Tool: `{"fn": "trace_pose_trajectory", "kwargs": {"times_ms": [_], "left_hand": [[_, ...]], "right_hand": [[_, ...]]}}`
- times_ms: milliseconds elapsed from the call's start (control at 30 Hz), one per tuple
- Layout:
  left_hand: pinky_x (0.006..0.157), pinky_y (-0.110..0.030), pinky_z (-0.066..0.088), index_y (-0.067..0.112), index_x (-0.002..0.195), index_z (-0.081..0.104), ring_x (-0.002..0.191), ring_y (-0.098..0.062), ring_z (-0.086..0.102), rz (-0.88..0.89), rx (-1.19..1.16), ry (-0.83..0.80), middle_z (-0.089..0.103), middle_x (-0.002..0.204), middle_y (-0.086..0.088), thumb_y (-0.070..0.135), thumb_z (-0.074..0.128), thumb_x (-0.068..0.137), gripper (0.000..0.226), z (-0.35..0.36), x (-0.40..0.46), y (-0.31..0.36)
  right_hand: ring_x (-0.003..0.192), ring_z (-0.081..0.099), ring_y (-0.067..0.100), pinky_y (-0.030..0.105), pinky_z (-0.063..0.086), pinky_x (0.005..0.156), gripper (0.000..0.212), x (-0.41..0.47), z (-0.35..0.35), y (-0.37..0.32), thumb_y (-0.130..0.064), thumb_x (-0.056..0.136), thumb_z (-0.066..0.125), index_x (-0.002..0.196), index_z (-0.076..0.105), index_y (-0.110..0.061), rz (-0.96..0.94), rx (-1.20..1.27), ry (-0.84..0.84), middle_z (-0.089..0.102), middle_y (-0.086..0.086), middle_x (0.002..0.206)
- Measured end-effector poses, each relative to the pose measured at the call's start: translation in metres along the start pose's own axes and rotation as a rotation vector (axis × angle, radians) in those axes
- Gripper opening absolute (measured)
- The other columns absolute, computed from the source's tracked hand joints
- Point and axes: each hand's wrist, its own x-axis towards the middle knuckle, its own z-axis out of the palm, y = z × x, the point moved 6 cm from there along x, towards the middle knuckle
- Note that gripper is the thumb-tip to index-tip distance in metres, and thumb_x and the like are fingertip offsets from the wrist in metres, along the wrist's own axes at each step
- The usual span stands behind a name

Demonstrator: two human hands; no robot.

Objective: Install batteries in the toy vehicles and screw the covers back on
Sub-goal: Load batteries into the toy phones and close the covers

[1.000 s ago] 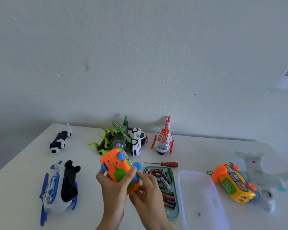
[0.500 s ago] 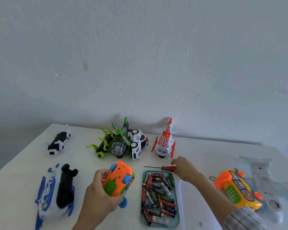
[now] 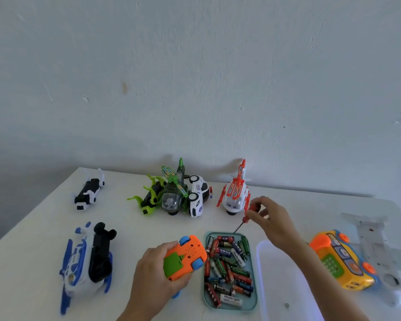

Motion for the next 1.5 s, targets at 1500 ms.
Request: {"fn": "trace_pose_trajectory", "kwargs": {"times_ms": [1500], "left_hand": [[0.068, -0.015, 0.039, 0.028, 0.104, 0.064, 0.085, -0.006, 0.05, 0.298, -0.014, 0.271, 0.056, 0.095, 0.016, 0.076, 0.042, 0.083, 0.056, 0.008, -0.008, 0.003]], "right_hand": [[0.041, 0.036, 0.019, 0.024, 0.028, 0.038, 0.03, -0.07, 0.091, 0.016, -0.02, 0.097, 0.047, 0.07, 0.039, -0.011, 0.666, 1.103, 0.37, 0.041, 0.006, 0.052]]}}
